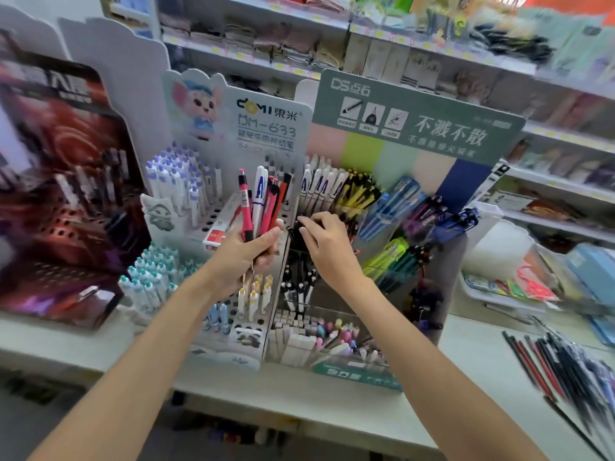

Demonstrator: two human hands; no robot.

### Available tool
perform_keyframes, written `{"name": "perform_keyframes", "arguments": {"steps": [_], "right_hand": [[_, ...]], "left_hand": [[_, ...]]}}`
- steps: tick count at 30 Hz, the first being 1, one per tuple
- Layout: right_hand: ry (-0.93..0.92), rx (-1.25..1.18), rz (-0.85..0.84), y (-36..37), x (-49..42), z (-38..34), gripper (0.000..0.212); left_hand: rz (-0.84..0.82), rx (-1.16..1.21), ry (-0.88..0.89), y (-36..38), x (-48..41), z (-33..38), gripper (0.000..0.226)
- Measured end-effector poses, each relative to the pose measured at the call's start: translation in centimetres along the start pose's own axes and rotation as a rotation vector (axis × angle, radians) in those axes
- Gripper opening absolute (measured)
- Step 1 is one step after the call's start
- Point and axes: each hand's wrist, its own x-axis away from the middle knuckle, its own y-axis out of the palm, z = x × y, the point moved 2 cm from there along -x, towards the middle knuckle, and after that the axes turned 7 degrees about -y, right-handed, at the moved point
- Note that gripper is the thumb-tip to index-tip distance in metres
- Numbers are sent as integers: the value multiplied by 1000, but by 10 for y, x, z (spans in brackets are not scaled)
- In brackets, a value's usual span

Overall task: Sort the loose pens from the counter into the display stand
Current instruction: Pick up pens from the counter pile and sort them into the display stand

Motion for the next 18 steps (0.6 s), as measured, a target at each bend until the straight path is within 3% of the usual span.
{"name": "perform_keyframes", "arguments": {"steps": [5,8,12,15,18], "right_hand": [[38,-99,40,-3,1,1,27],[159,-184,99,-16,4,6,33],[354,-391,263,-53,5,12,23],[410,-456,208,-64,12,14,21],[345,-400,28,-53,33,-2,20]], "left_hand": [[1,13,-15,4,-8,-5,36],[-6,3,-19,5,-10,-8,36],[-51,-5,-3,10,-11,-11,39],[-52,4,-7,13,-12,-13,38],[-41,3,-23,15,-10,-18,33]]}}
